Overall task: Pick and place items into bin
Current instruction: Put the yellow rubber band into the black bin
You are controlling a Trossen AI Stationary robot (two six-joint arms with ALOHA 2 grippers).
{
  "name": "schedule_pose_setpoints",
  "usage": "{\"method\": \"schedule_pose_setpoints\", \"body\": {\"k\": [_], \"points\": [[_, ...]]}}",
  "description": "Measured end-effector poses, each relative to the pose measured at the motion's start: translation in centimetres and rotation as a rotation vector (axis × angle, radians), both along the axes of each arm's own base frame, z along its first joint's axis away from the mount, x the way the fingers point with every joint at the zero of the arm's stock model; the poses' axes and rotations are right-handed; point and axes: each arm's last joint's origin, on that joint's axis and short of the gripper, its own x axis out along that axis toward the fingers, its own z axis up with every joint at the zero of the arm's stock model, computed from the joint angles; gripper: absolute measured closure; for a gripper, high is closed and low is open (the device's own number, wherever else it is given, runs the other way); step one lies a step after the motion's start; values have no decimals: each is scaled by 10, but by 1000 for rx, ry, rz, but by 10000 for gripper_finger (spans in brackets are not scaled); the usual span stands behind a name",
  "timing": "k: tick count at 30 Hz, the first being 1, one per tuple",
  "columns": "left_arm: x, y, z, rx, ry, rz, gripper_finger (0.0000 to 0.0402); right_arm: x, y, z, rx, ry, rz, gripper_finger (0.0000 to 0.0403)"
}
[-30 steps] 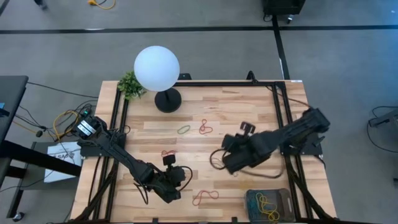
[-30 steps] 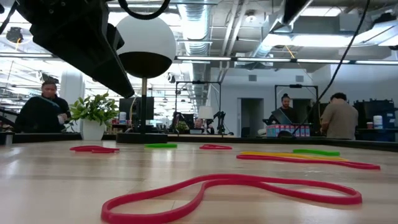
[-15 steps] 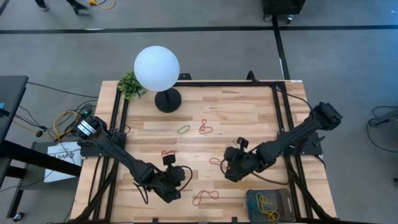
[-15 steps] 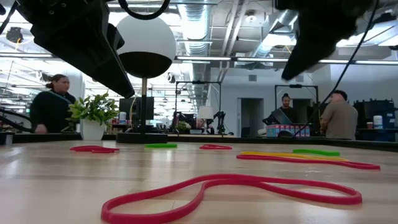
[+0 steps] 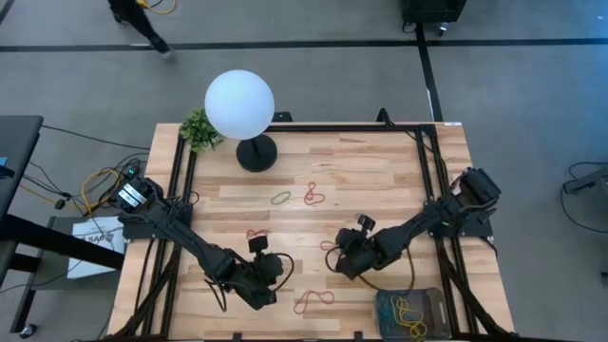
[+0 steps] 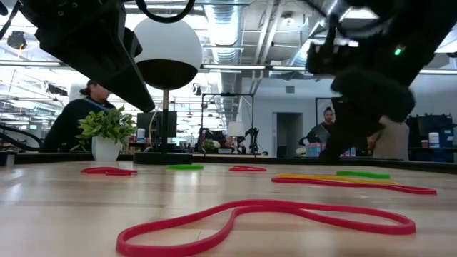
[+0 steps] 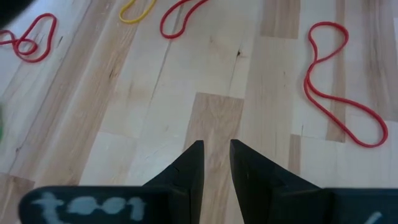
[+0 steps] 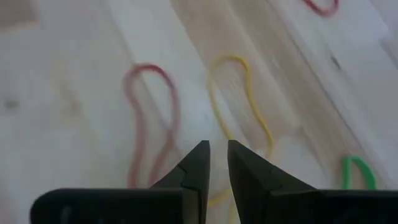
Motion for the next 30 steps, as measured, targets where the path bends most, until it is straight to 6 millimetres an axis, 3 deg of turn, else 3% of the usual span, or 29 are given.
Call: {"method": "schedule_pose_setpoints", "body": {"k": [6,14,24,30], "points": [[0,0,0,9,2,-9,334,7,-24,-2,76,57,-102,350],[0,0,0,12,3,-11,334,15,-47,-4,213,135,-100,350],[0,0,0,29,8,-30,334,23,-56,-4,304,161,-102,350],[0,0,0,29,8,-30,334,23,-58,-4,230,152,-78,350]]}}
